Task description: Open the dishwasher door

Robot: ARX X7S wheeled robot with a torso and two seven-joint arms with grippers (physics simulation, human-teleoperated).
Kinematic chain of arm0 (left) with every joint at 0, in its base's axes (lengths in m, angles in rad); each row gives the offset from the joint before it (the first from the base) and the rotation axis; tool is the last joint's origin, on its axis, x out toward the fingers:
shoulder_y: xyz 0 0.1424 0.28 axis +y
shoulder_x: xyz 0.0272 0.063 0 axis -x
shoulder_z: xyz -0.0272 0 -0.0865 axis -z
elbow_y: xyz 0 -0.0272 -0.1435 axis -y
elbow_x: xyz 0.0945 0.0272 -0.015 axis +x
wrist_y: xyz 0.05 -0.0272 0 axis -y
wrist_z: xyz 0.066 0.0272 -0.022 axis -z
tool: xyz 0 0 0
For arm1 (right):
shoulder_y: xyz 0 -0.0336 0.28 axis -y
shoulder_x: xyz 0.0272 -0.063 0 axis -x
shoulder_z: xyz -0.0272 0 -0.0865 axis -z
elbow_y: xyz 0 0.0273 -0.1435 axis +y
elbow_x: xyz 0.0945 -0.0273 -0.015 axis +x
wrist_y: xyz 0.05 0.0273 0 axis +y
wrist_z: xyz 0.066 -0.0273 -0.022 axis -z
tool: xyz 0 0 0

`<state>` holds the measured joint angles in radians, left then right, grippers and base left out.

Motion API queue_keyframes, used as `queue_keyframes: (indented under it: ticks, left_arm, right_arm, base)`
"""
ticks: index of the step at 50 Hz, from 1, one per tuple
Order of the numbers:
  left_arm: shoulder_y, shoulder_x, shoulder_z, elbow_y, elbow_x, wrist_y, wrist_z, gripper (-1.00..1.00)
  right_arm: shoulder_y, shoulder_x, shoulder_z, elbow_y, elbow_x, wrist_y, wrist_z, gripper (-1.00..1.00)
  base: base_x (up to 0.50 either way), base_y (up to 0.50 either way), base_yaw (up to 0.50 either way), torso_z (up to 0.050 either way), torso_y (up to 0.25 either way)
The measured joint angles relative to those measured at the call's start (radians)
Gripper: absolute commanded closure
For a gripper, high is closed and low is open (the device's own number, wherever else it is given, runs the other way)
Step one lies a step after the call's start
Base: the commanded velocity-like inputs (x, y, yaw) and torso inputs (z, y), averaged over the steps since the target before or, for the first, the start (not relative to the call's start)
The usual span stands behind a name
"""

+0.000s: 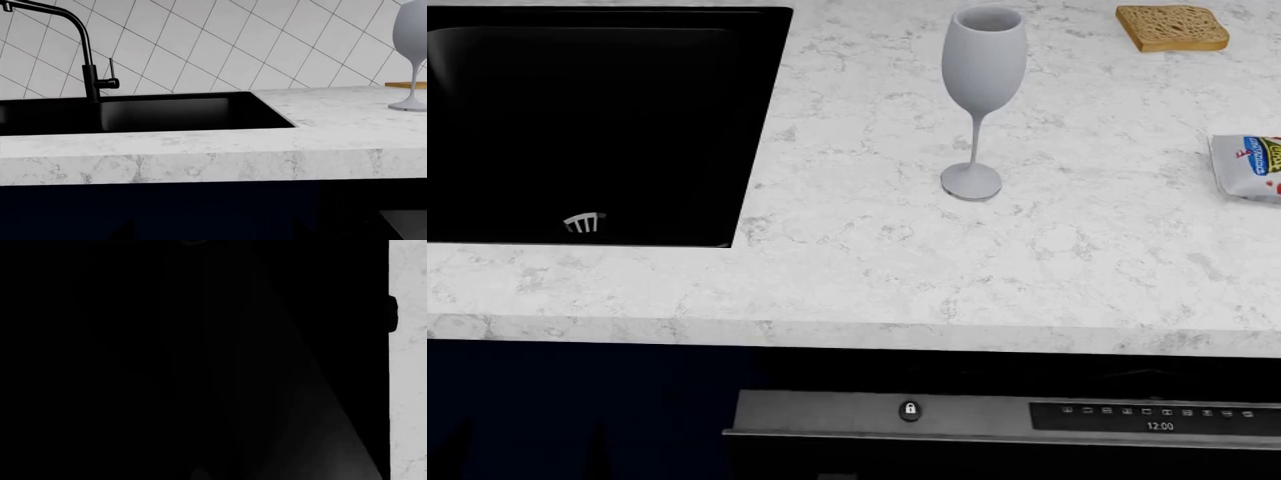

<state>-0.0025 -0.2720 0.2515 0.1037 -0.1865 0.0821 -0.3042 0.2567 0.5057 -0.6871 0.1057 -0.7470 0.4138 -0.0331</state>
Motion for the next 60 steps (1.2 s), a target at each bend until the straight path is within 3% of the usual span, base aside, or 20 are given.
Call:
queue_keyframes:
  ticks: [25,60]
  left_arm:
    - [-0.009,-0.010,0.001,-0.008,-0.008,0.009,-0.006,-1.00]
    - [-0.007,-0.032,-0.002,0.032,-0.017,-0.005,-0.025,-1.00]
  right_arm:
    - [-0.190,0.057,0.018,-0.166,-0.028,0.050,0.042,1.00]
    - [-0.415,0.068,0.031,-0.200,-0.078,0.031,0.256,1.00]
  base:
    - [0.00,0.00,0.00,0.000,0.000]
    - [0.00,0.00,0.00,0.000,0.000]
